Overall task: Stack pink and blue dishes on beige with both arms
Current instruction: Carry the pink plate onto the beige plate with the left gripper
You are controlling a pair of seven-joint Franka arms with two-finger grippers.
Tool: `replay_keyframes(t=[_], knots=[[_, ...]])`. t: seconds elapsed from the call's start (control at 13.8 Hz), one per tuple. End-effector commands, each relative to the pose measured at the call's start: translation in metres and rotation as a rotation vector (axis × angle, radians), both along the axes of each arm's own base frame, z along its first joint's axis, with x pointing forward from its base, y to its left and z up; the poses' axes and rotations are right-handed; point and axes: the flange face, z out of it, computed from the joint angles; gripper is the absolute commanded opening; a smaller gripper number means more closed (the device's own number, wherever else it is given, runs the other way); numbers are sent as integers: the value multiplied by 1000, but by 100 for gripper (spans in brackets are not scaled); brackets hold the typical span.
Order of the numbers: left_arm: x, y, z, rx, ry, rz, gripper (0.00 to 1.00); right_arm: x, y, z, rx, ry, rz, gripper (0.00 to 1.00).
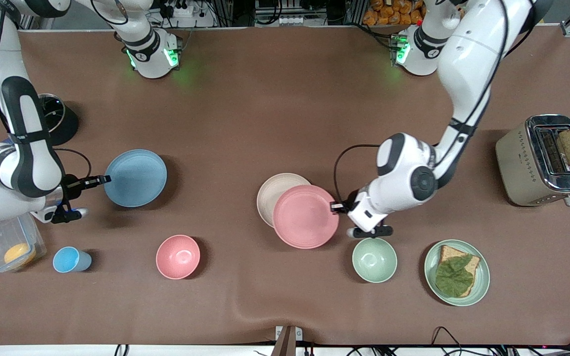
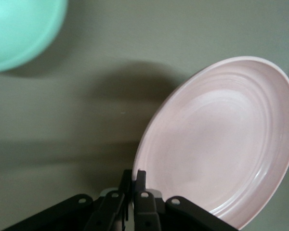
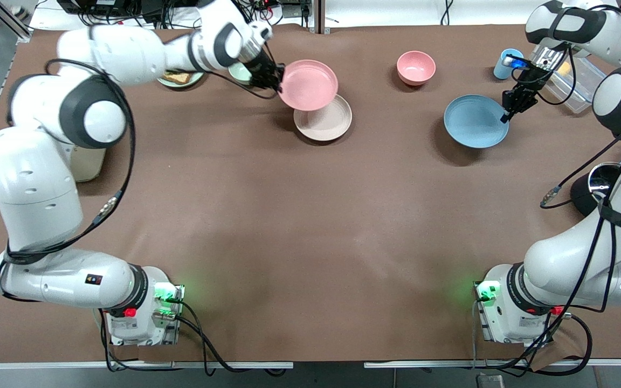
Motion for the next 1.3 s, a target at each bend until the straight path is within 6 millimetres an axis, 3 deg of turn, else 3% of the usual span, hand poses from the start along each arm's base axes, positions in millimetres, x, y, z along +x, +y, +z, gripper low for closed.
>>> replay_keyframes(t=[0.0, 0.29, 0.72, 0.79, 0.87, 1.08, 1.23], knots=[[4, -13, -19, -27, -8, 37, 0, 4, 6, 7, 6, 1, -11, 0], [-21, -31, -25, -21, 23, -3, 0, 9, 25, 20, 12, 30, 15, 0], [-54, -39, -29, 0, 76, -36, 0, 21, 76, 40, -19, 52, 45, 0], [-58, -39, -27, 3, 82, -30, 46, 21, 79, 40, -16, 51, 50, 0], [-59, -40, -22, 5, 83, -19, 99, 22, 85, 41, -9, 51, 52, 0], [-53, -34, 13, 18, 71, -36, 100, 25, 105, 46, 25, 49, 19, 0], [-46, -23, 48, 35, 51, -41, 100, 30, 148, 55, -19, 52, 15, 0]])
